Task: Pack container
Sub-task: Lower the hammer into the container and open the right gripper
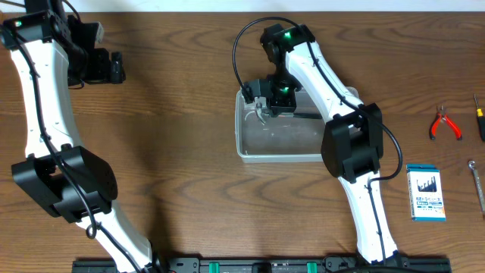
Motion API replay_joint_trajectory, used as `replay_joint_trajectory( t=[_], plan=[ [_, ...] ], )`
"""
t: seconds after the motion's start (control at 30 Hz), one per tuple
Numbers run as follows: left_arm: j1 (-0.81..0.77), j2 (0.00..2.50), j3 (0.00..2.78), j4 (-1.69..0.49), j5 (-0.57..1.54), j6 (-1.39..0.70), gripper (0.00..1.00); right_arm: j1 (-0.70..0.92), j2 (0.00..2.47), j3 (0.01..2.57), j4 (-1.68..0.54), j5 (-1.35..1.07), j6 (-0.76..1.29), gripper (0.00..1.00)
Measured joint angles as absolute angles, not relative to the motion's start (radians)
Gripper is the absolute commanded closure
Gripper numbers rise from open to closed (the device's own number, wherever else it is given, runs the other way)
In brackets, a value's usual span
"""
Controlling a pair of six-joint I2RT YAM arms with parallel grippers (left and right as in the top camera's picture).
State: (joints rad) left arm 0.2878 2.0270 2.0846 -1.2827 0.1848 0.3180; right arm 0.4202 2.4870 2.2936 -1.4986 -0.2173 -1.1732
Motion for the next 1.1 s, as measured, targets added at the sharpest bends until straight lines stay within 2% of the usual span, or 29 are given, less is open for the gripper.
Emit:
replay_joint_trajectory(
  t=[0.3, 0.33, 0.4, 0.47, 0.7, 0.77, 1.1],
  plan=[
    [0.288, 2.027, 2.085, -1.282, 0.184, 0.318, 0.02, 0.42, 2.487, 2.262, -1.492, -0.22, -1.172, 0.79],
    [0.288, 2.027, 2.085, -1.283, 0.184, 0.318, 0.02, 0.42, 2.487, 2.261, -1.492, -0.221, -1.17, 0.73],
    [0.288, 2.027, 2.085, -1.282, 0.185, 0.318, 0.02, 0.42, 2.487, 2.261, -1.492, -0.224, -1.168, 0.52],
    [0.288, 2.027, 2.085, -1.283, 0.185, 0.318, 0.02, 0.42, 2.487, 2.26, -1.496, -0.227, -1.156, 0.37],
    [0.288, 2.027, 2.085, -1.283, 0.185, 0.318, 0.02, 0.421, 2.487, 2.26, -1.503, -0.233, -1.124, 0.12],
    [0.288, 2.027, 2.085, -1.282, 0.184, 0.318, 0.02, 0.421, 2.486, 2.263, -1.509, -0.233, -1.121, 0.01],
    [0.288, 2.027, 2.085, -1.282, 0.184, 0.318, 0.02, 0.422, 2.29, 2.276, -1.528, -0.232, -1.116, 0.01]
  ],
)
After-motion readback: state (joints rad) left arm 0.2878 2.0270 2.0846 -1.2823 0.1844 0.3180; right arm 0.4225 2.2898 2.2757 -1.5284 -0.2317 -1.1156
